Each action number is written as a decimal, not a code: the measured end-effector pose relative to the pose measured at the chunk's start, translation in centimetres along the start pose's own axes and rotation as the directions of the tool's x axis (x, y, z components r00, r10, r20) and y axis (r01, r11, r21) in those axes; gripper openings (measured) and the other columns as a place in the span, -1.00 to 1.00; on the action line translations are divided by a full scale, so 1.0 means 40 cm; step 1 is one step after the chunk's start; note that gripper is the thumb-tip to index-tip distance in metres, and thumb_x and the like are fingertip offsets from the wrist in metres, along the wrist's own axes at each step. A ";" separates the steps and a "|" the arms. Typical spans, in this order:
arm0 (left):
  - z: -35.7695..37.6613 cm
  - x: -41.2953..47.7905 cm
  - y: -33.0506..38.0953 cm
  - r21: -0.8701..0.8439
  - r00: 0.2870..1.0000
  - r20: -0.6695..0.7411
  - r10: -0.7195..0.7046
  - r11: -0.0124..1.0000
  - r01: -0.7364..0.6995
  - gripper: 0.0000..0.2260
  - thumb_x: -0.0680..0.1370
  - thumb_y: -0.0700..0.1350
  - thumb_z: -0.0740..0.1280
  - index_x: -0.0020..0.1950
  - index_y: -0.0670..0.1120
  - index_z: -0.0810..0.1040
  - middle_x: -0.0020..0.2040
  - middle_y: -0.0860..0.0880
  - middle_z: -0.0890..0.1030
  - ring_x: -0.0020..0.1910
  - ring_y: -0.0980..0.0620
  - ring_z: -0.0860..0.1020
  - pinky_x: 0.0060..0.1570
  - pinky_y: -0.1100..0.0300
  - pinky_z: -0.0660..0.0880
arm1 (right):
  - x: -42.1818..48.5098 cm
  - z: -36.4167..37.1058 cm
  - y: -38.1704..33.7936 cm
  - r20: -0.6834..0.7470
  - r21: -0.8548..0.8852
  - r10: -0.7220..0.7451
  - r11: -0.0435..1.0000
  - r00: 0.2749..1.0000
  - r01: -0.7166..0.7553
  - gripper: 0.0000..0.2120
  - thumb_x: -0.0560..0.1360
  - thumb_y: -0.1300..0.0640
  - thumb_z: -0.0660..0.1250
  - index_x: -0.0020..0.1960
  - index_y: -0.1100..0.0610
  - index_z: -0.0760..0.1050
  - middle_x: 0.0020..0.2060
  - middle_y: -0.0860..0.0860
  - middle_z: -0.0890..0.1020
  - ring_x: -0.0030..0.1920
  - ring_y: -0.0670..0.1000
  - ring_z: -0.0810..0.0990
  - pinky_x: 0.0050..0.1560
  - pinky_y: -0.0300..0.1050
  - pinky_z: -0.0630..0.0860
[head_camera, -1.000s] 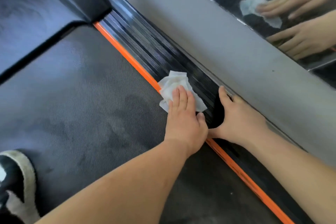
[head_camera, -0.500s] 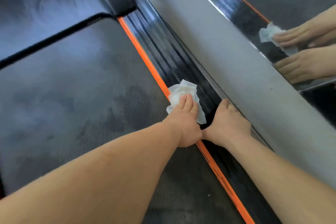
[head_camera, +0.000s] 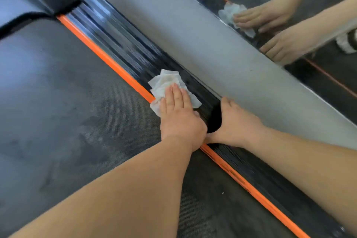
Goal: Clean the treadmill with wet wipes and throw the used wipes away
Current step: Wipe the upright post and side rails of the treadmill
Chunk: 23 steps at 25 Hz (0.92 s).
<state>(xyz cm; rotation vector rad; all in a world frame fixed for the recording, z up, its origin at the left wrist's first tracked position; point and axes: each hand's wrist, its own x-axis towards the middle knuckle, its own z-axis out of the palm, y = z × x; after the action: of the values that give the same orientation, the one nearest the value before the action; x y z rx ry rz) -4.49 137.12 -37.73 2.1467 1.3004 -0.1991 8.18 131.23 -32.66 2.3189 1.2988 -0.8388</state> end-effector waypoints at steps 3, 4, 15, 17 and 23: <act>-0.010 0.001 -0.011 -0.020 0.999 -0.013 0.037 0.999 -0.037 -0.35 0.67 -0.01 0.03 0.65 -0.16 -0.21 0.64 -0.13 -0.32 0.60 -0.10 -0.37 0.58 -0.08 -0.30 | -0.087 0.055 0.029 -0.011 -0.019 0.125 0.992 0.992 -0.125 0.44 0.06 -0.52 0.49 0.64 0.15 -0.11 0.58 0.12 0.18 0.53 0.13 0.28 0.32 0.11 0.51; -0.014 0.000 -0.014 -0.014 0.999 -0.013 0.043 0.999 -0.043 -0.36 0.67 -0.01 0.02 0.65 -0.16 -0.22 0.64 -0.13 -0.33 0.60 -0.10 -0.38 0.58 -0.07 -0.32 | -0.107 0.074 0.039 -0.012 -0.012 0.129 0.992 0.992 -0.129 0.43 0.10 -0.47 0.52 0.65 0.15 -0.14 0.62 0.10 0.09 0.59 0.12 0.17 0.42 0.10 0.43; -0.002 -0.006 0.003 0.043 0.999 -0.044 0.005 0.999 -0.003 -0.36 0.68 0.01 0.00 0.65 -0.15 -0.24 0.64 -0.13 -0.33 0.61 -0.08 -0.36 0.59 -0.05 -0.30 | -0.100 0.117 0.087 -0.123 0.069 0.129 0.990 0.984 -0.121 0.32 0.16 -0.31 0.63 0.65 0.08 -0.05 0.64 -0.01 0.09 0.59 0.10 0.20 0.36 0.15 0.49; 0.005 -0.031 0.008 0.030 1.000 -0.027 0.006 1.000 -0.005 -0.38 0.69 0.00 0.00 0.66 -0.15 -0.20 0.65 -0.12 -0.29 0.62 -0.08 -0.34 0.59 -0.05 -0.28 | -0.105 0.127 0.097 -0.155 0.114 0.109 0.989 0.982 -0.092 0.27 0.12 -0.33 0.63 0.61 0.06 0.07 0.57 -0.03 0.24 0.52 0.09 0.32 0.29 0.14 0.52; 0.152 -0.176 0.110 -0.157 0.985 -0.167 0.044 0.985 -0.070 -0.42 0.67 -0.12 0.16 0.63 -0.25 0.08 0.66 -0.24 -0.04 0.64 -0.20 -0.12 0.60 -0.11 -0.10 | -0.147 0.130 0.222 -0.125 0.251 -0.177 0.946 0.976 0.204 0.25 0.22 -0.25 0.63 0.66 0.04 -0.03 0.65 -0.06 0.02 0.62 -0.03 0.05 0.57 -0.03 0.17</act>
<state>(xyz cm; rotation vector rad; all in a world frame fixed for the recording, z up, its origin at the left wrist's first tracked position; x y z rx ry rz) -3.27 126.90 -37.75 2.0921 1.2952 0.1054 11.71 119.92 -32.66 2.4944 1.5597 -1.0216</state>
